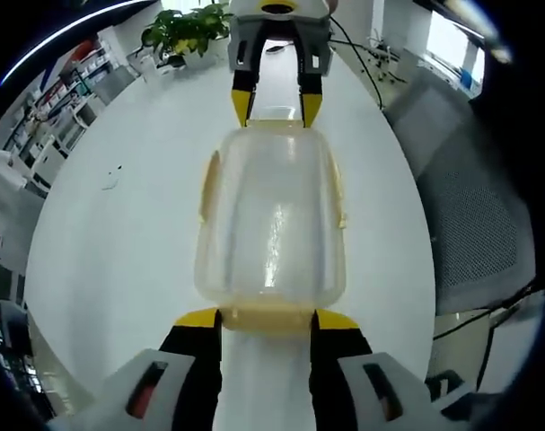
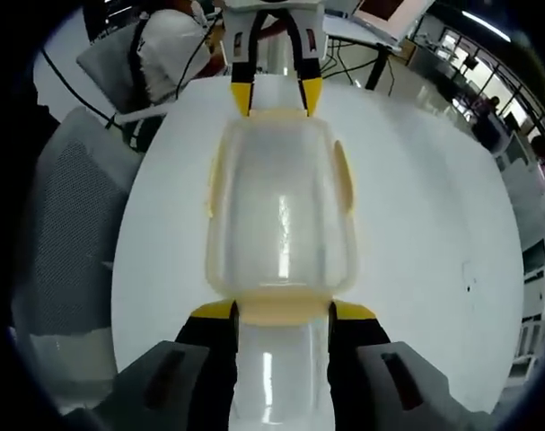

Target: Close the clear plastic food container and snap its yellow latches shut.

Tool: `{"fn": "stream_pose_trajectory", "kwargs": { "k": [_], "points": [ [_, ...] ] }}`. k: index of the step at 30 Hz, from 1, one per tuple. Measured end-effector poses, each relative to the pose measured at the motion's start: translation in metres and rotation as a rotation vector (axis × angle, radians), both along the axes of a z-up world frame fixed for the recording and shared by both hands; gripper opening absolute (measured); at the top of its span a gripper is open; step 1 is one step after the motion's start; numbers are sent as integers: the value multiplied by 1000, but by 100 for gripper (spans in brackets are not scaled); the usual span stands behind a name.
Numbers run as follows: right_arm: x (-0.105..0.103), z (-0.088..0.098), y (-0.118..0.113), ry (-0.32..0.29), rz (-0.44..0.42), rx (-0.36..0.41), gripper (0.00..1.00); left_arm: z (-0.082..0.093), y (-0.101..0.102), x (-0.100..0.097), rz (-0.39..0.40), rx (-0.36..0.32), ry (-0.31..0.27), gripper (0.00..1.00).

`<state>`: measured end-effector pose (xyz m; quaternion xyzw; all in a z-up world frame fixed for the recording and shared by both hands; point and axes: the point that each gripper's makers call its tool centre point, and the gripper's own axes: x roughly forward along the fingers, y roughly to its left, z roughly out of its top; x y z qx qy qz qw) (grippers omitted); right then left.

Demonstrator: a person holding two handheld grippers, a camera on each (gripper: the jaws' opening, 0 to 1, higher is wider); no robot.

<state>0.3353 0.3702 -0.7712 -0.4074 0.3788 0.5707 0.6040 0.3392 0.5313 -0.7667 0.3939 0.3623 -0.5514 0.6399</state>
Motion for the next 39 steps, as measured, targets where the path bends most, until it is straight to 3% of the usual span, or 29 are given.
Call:
{"fn": "stream_pose_trajectory", "kwargs": {
  "k": [14,39],
  "points": [
    [1,2,-49,10,10,-8,36,1,-48,0,25,4,-3,33],
    [-10,-2,-154,27,3,-23,36,-2,-153,-9,18,-2,13,33]
  ]
}}
